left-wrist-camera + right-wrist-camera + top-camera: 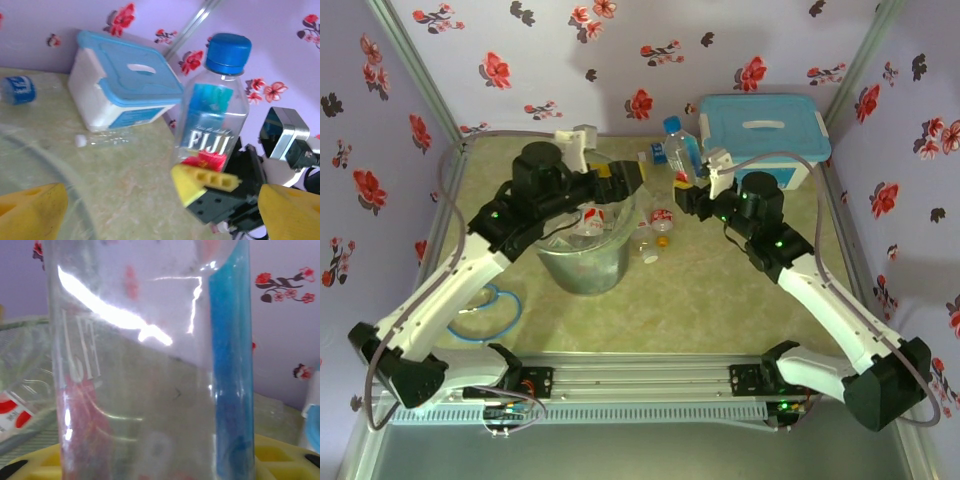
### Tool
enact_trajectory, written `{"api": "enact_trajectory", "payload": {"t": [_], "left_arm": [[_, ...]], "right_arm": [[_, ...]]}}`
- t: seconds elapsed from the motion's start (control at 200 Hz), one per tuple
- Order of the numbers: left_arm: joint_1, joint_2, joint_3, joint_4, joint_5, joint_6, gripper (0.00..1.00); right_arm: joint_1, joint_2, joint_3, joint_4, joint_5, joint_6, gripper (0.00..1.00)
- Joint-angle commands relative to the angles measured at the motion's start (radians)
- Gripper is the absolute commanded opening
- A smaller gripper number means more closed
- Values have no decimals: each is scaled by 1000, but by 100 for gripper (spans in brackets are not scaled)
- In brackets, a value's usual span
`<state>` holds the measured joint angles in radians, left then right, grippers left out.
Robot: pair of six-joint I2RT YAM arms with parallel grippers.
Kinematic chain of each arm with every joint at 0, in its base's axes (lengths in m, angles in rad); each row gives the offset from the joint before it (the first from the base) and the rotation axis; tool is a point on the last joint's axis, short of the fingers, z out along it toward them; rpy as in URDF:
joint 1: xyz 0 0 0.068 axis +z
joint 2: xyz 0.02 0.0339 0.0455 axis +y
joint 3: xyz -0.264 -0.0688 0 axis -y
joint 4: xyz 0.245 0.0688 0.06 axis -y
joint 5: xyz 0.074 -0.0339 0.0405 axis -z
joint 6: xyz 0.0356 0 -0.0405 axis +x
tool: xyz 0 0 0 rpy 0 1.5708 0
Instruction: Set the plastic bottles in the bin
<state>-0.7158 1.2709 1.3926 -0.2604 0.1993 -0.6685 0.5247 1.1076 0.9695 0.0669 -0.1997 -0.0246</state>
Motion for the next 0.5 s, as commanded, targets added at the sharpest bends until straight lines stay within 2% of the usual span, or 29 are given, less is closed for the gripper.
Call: {"api": "enact_trajectory", "payload": {"t": [0.0,0.235,0.495], "left_arm": [[-37,41,33,143,34,-2,100],[-60,131,87,188,34,-13,99],[-64,174,111,207,34,-17,76]], "right_arm": [[51,15,39,61,42,60,55],[132,27,51,80,42,47,55],[156,36,57,95,29,51,56]]}}
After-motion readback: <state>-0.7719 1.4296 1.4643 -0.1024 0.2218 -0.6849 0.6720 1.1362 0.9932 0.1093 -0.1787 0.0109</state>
